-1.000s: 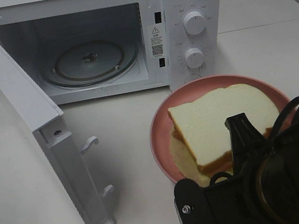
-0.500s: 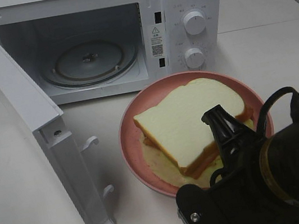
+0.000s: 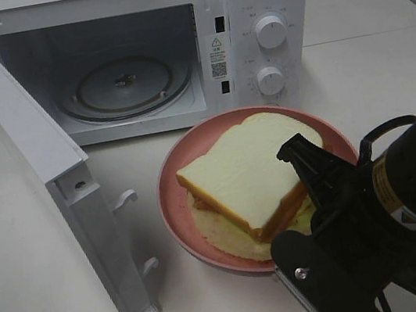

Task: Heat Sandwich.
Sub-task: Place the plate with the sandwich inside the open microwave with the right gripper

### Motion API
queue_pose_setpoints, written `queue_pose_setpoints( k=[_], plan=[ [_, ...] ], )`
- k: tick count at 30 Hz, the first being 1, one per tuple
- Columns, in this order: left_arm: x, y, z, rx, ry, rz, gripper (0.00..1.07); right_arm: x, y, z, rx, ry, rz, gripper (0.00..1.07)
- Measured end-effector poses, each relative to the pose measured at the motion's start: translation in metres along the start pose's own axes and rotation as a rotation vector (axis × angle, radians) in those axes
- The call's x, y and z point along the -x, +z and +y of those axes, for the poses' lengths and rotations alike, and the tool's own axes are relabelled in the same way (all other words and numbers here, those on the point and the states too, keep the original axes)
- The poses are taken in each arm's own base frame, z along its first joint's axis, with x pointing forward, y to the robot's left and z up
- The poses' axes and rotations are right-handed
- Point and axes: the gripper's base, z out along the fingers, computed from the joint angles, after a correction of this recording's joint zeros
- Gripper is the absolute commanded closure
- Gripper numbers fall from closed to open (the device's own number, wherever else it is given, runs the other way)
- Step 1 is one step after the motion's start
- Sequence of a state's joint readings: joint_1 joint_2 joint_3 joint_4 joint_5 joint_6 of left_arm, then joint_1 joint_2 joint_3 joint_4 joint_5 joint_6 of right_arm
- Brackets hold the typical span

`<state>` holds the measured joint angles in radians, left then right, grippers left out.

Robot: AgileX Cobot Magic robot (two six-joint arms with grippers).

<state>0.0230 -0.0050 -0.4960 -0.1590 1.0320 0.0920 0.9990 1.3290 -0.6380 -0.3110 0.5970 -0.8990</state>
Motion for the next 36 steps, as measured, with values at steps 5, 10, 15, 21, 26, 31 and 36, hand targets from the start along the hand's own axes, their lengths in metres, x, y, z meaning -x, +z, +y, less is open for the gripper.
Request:
queue_pose_setpoints(
  k=[5,10,15,21,26,31,36],
  plan=[
    [0.0,0.0,0.0,0.0,0.0,0.0,0.04,-0.01,0.003,-0.004,0.02,-0.035,-0.039,1.07],
    [0.0,0.0,0.0,0.0,0.0,0.0,0.04,-0.022,0.004,-0.008,0.035,-0.048,-0.051,1.07],
    [0.0,0.0,0.0,0.0,0.0,0.0,0.04,-0.033,0.0,-0.018,0.018,-0.07,-0.07,1.07],
    [0.0,0.0,0.0,0.0,0.0,0.0,0.04,-0.036,-0.006,-0.029,-0.007,-0.094,-0.104,1.07],
    [0.0,0.0,0.0,0.0,0.0,0.0,0.04,-0.034,-0.011,-0.034,-0.012,-0.12,-0.13,1.07],
    [0.0,0.0,0.0,0.0,0.0,0.0,0.04,-0.03,-0.011,-0.039,-0.003,-0.145,-0.161,1.07],
    [0.0,0.0,0.0,0.0,0.0,0.0,0.04,-0.025,-0.006,-0.047,0.009,-0.195,-0.197,1.07]
  ],
)
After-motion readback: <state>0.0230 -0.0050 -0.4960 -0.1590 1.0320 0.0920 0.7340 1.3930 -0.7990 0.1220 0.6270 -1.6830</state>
